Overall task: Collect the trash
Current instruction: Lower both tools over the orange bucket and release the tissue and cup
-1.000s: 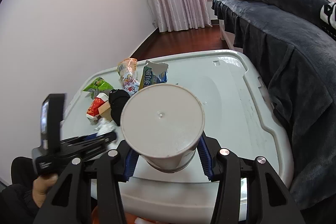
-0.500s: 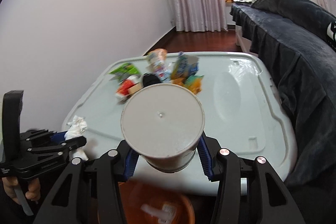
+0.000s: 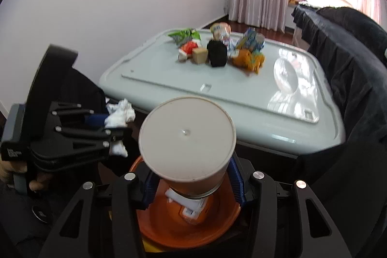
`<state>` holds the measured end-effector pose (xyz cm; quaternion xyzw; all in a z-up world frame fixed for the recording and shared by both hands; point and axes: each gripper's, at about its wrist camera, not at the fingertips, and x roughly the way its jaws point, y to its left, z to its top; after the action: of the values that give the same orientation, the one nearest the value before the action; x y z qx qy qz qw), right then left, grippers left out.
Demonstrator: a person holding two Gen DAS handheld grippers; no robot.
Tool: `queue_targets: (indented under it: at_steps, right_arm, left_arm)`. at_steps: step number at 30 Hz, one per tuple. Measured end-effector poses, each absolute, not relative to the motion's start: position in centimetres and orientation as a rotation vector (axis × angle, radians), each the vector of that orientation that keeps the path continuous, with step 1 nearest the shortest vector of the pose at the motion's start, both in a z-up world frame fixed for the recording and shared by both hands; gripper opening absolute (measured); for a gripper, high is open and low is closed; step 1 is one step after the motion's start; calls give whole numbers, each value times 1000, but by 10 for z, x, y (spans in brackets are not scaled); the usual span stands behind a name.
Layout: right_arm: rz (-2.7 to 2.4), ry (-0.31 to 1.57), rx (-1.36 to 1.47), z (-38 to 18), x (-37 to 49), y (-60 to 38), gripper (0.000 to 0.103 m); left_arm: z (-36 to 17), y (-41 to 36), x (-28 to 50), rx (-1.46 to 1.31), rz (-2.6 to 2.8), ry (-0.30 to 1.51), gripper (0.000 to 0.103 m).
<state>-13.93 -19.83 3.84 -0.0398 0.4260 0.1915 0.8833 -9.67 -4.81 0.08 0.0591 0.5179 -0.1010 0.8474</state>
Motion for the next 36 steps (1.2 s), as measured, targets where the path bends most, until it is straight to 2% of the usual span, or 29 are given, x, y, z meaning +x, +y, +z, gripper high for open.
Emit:
queue_targets:
  at_steps: [15, 30, 31, 33, 34, 35, 36]
  right_arm:
    - [415, 1024, -32, 8, -125, -200, 49]
    - [415, 1032, -28, 7, -125, -200, 49]
    - [413, 1033, -28, 7, -125, -201, 50]
    - [407, 1024, -28, 9, -126, -202, 66]
    - [397, 1004, -26, 12, -127, -203, 72]
    - [391, 989, -19, 15, -128, -206, 72]
    - [384, 979, -11, 17, -128, -208, 72]
  left_arm:
    - [-26, -59, -90, 164, -219, 1191, 32]
    - [-30, -59, -89, 165, -217, 1211, 33]
    - [-30, -60, -89, 170, -215, 1213, 34]
    - [-30, -61, -89, 198, -181, 1211, 50]
    - [-28, -60, -90, 204, -167, 1201, 66]
    - [-25, -59, -91, 200, -164, 1187, 72]
    - [-23, -58, -91, 196, -167, 1178, 72]
